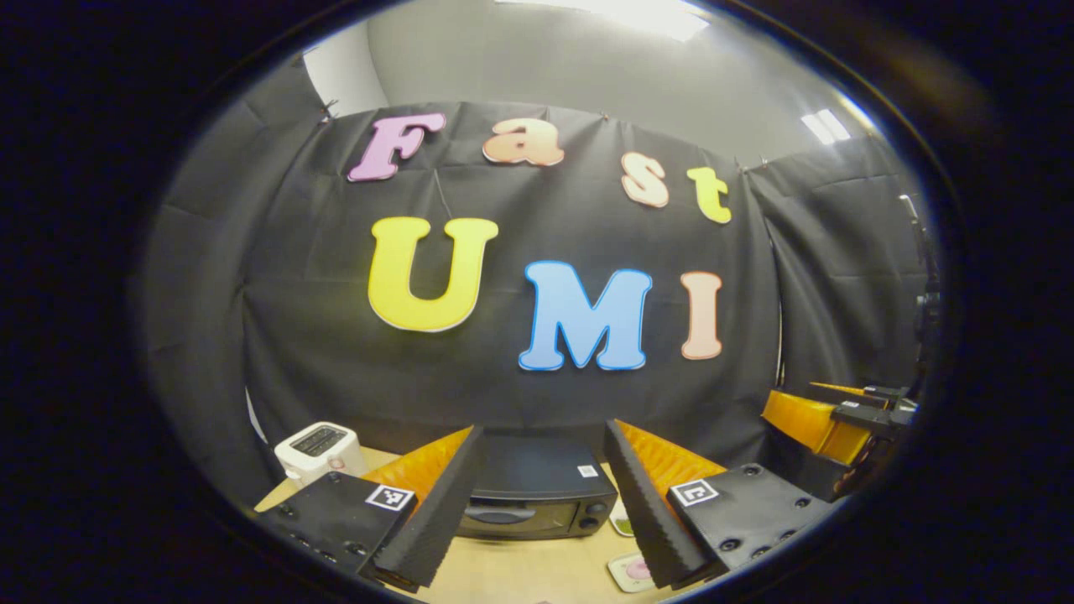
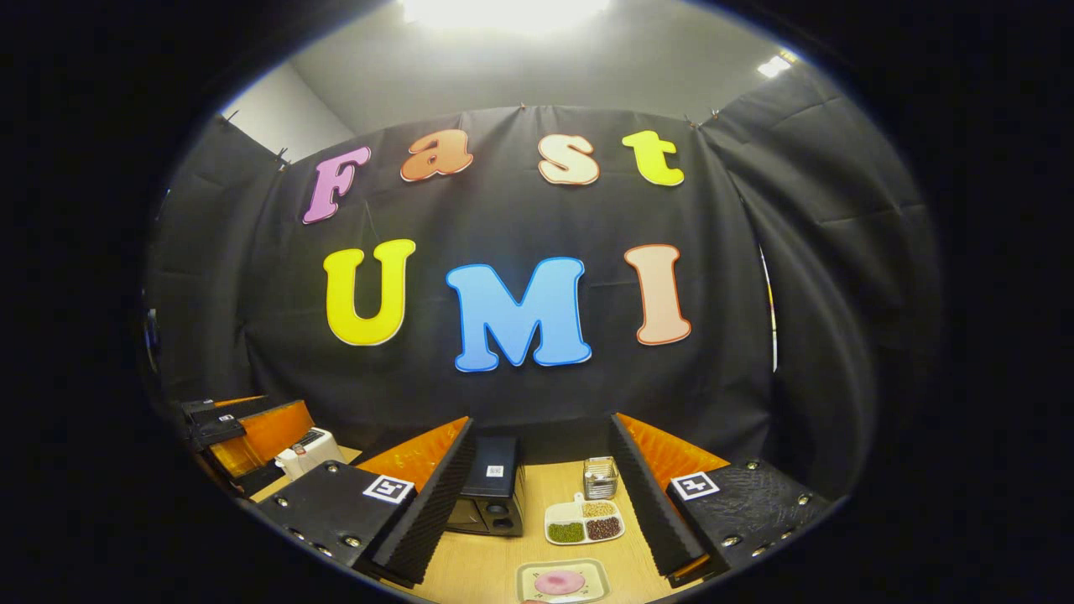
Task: Open the electric oven with the left hand, put the food in, and close the electric oven.
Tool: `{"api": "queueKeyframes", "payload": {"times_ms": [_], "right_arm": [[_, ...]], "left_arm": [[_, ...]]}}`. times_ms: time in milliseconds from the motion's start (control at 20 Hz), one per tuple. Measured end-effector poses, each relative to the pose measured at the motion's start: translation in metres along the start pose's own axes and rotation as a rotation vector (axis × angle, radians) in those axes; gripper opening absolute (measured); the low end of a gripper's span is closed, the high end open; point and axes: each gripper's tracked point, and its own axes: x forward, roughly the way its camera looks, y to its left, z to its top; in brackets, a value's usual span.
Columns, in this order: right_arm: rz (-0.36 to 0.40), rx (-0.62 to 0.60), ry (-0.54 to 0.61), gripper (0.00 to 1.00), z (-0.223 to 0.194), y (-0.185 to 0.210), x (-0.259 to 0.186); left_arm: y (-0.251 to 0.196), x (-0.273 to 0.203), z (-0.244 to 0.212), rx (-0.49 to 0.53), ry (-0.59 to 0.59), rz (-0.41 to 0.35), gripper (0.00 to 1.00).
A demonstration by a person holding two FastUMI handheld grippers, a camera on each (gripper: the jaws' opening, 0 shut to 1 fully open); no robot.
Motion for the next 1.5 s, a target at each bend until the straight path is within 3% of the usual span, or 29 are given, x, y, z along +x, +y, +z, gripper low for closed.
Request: {"api": "queueKeyframes", "payload": {"times_ms": [200, 350, 400, 500, 600, 700, 750, 850, 900, 1100, 1200, 1250, 1300, 1400, 1450, 1500], "right_arm": [[-0.026, 0.023, 0.049, 0.95, -0.018, -0.017, 0.007], [-0.041, 0.014, 0.092, 0.96, -0.033, -0.029, 0.012], [-0.049, 0.011, 0.103, 0.96, -0.038, -0.034, 0.013], [-0.067, 0.007, 0.124, 0.96, -0.045, -0.044, 0.014], [-0.093, 0.003, 0.146, 0.96, -0.053, -0.056, 0.013], [-0.117, 0.003, 0.165, 0.96, -0.059, -0.066, 0.013], [-0.129, 0.003, 0.174, 0.96, -0.063, -0.070, 0.011], [-0.146, 0.002, 0.190, 0.96, -0.067, -0.075, 0.011], [-0.151, 0.003, 0.194, 0.96, -0.067, -0.077, 0.011], [-0.168, -0.002, 0.188, 0.96, -0.064, -0.077, 0.011], [-0.171, -0.009, 0.186, 0.96, -0.063, -0.076, 0.011], [-0.169, -0.012, 0.188, 0.96, -0.064, -0.075, 0.011], [-0.168, -0.013, 0.190, 0.96, -0.065, -0.073, 0.011], [-0.161, -0.007, 0.196, 0.96, -0.067, -0.068, 0.013], [-0.155, -0.005, 0.197, 0.96, -0.068, -0.065, 0.013], [-0.149, -0.005, 0.196, 0.96, -0.068, -0.062, 0.013]], "left_arm": [[0.008, 0.041, -0.058, -0.014, 0.183, -0.008, 0.99], [0.022, 0.076, -0.101, -0.046, 0.306, 0.022, 0.92], [0.027, 0.085, -0.114, -0.055, 0.336, 0.037, 0.99], [0.038, 0.104, -0.141, -0.066, 0.388, 0.056, 0.95], [0.050, 0.122, -0.165, -0.069, 0.430, 0.074, 0.99], [0.058, 0.135, -0.182, -0.061, 0.458, 0.085, 0.99], [0.059, 0.142, -0.189, -0.056, 0.461, 0.083, 0.92], [0.065, 0.153, -0.198, -0.033, 0.468, 0.088, 0.92], [0.067, 0.158, -0.203, -0.027, 0.478, 0.087, 0.99], [0.075, 0.169, -0.223, 0.013, 0.503, 0.107, 0.92], [0.080, 0.172, -0.228, 0.065, 0.497, 0.128, 0.99], [0.080, 0.171, -0.228, 0.091, 0.492, 0.127, 0.93], [0.078, 0.173, -0.229, 0.090, 0.485, 0.123, 0.99], [0.078, 0.166, -0.231, 0.059, 0.490, 0.128, 1.00], [0.078, 0.161, -0.233, 0.055, 0.496, 0.125, 0.92], [0.077, 0.155, -0.235, 0.057, 0.500, 0.122, 1.00]]}}
